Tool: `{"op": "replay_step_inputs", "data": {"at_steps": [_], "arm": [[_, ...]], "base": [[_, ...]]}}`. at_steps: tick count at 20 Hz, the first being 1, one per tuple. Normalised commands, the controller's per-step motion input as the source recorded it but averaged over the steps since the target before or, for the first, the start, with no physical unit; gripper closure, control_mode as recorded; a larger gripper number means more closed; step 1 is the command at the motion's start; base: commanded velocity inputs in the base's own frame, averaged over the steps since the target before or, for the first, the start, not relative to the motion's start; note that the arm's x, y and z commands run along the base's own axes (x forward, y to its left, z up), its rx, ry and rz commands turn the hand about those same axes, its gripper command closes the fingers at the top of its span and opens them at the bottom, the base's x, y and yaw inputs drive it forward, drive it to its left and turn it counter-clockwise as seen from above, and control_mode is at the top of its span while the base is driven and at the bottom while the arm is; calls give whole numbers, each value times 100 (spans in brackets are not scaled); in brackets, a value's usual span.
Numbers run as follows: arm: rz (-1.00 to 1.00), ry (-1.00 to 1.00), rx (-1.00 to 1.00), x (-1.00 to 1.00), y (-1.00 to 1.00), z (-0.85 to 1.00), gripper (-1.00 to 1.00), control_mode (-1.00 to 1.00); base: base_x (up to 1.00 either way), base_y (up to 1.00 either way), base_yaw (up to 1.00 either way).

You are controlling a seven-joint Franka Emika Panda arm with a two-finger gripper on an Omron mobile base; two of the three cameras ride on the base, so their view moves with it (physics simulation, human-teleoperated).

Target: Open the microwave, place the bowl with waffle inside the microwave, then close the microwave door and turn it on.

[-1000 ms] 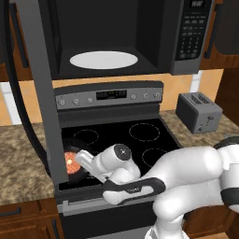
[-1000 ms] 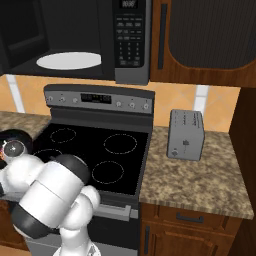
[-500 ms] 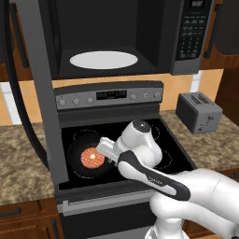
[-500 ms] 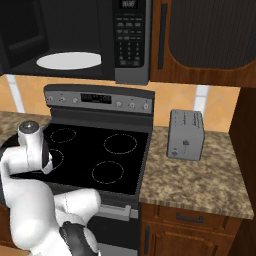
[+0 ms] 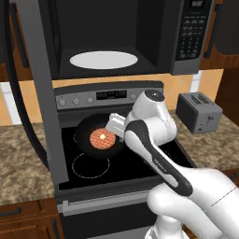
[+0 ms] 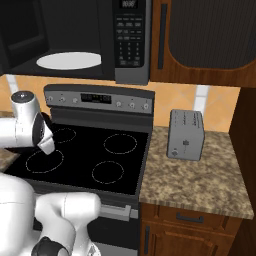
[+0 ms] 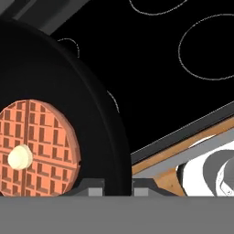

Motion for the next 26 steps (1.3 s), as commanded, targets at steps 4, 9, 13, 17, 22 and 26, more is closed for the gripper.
{"op": "replay_step_inputs", "data": {"at_steps": [4, 9, 13, 17, 22, 26], "arm": [[0, -12, 6, -31, -51, 100, 100, -100], [-5, -11, 12, -25, -46, 100, 100, -100], [-11, -14, 15, -6, -28, 100, 100, -100], [-13, -17, 19, 7, -1, 100, 100, -100], [-19, -11, 16, 28, 0, 84, 100, -100], [-37, 0, 0, 69, 11, 9, 100, -100]], "base": [[0, 0, 0], [0, 0, 0], [0, 0, 0], [0, 0, 0], [0, 0, 0], [0, 0, 0]]}}
